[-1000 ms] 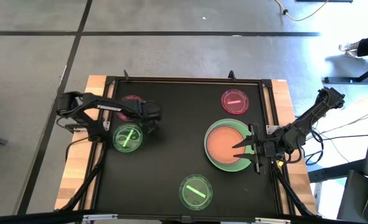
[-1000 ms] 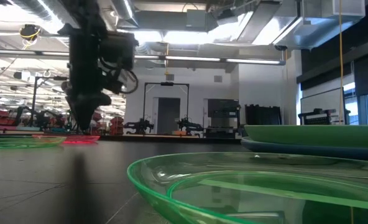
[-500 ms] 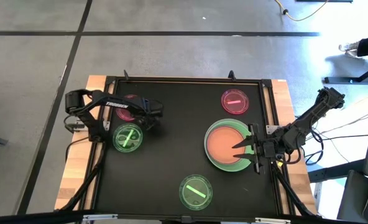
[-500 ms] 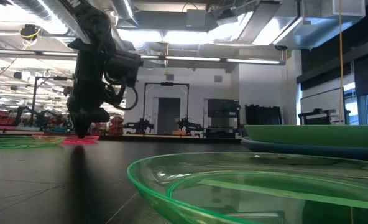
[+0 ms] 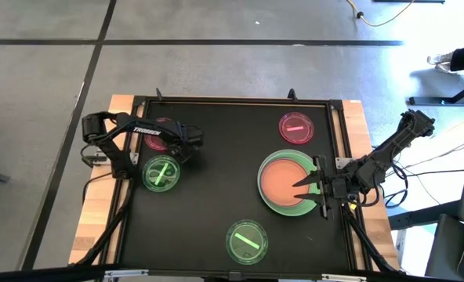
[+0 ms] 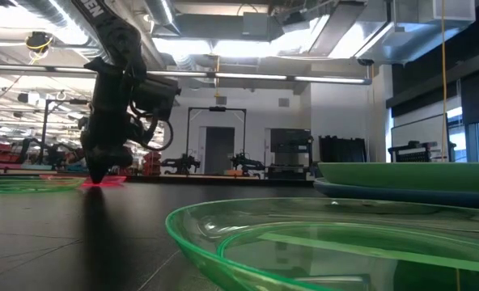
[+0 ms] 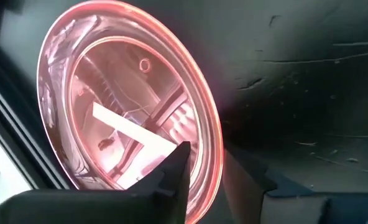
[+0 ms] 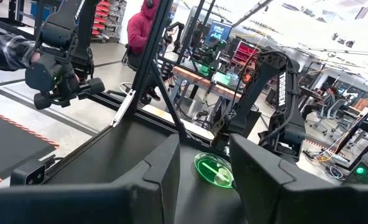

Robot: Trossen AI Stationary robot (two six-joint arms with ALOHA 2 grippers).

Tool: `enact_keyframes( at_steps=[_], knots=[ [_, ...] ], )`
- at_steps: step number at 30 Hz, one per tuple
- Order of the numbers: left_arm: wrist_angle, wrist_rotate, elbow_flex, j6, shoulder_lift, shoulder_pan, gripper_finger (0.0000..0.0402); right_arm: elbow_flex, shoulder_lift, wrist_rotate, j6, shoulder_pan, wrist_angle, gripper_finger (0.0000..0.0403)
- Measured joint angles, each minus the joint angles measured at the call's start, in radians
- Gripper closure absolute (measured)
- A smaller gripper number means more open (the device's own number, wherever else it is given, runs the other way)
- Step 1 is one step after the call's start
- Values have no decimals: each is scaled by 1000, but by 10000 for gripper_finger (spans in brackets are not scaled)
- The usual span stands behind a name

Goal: Stack plastic plates
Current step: Stack the left red transparent plate on top of the orange plate

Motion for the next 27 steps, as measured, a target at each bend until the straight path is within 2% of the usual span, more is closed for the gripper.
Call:
enact_keyframes(
  at_steps=[10, 19, 27],
  knots=[
    [21, 8, 0, 110, 0, 0, 397, 0, 0, 0, 0, 0, 0, 270],
    [15, -37, 31, 203, -2, -77, 399, 0, 0, 0, 0, 0, 0, 270],
    [20, -65, 175, 363, -2, -222, 400, 0, 0, 0, 0, 0, 0, 270]
  ],
)
